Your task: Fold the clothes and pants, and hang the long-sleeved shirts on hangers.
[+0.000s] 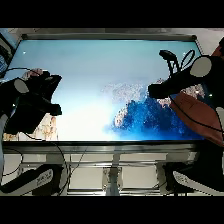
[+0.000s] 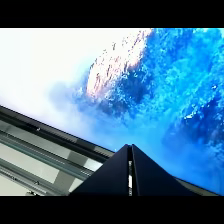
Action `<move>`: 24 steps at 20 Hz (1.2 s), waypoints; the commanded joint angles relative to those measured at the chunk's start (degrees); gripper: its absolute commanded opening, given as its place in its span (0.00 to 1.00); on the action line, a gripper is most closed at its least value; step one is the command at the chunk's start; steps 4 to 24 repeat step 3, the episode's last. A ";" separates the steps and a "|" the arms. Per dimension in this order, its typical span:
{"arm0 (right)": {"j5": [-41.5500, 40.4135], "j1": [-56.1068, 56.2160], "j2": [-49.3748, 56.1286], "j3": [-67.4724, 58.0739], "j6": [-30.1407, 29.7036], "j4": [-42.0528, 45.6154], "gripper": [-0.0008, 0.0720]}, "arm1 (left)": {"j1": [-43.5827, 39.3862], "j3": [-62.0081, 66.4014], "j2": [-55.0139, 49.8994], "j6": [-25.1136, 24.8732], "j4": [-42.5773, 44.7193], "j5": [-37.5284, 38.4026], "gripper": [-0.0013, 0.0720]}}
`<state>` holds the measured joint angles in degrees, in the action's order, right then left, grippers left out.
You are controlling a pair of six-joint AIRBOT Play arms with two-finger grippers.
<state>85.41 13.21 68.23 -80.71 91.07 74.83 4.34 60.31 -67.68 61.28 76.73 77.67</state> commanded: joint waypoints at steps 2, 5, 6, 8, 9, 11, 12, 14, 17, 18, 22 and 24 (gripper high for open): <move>1.73 3.32 -0.07 0.02 2.99 0.98 0.03 | 0.04 -0.02 -0.02 -0.02 0.39 0.17 0.53; 1.86 3.32 -0.04 0.02 3.06 0.83 0.03 | 0.04 -0.02 -0.02 -0.02 0.39 0.17 0.53; 1.86 3.32 -0.04 0.02 3.06 0.83 0.03 | 0.04 -0.02 -0.02 -0.02 0.39 0.17 0.53; 1.86 3.32 -0.04 0.02 3.06 0.83 0.03 | 0.04 -0.02 -0.02 -0.02 0.39 0.17 0.53; 1.86 3.32 -0.04 0.02 3.06 0.83 0.03 | 0.04 -0.02 -0.02 -0.02 0.39 0.17 0.53; 1.86 3.32 -0.04 0.02 3.06 0.83 0.03 | 0.04 -0.02 -0.02 -0.02 0.39 0.17 0.53; 1.86 3.32 -0.04 0.02 3.06 0.83 0.03 | 0.04 -0.02 -0.02 -0.02 0.39 0.17 0.53; 1.86 3.32 -0.04 0.02 3.06 0.83 0.03 | 0.04 -0.02 -0.02 -0.02 0.39 0.17 0.53; 1.86 3.32 -0.04 0.02 3.06 0.83 0.03 | 0.04 -0.02 -0.02 -0.02 0.39 0.17 0.53; 1.86 3.32 -0.04 0.02 3.06 0.83 0.03 | 0.04 -0.02 -0.02 -0.02 0.39 0.17 0.53; 1.86 3.32 -0.04 0.02 3.06 0.83 0.03 | 0.04 -0.02 -0.02 -0.02 0.39 0.17 0.53; 1.86 3.32 -0.04 0.02 3.06 0.83 0.03 | 0.04 -0.02 -0.02 -0.02 0.39 0.17 0.53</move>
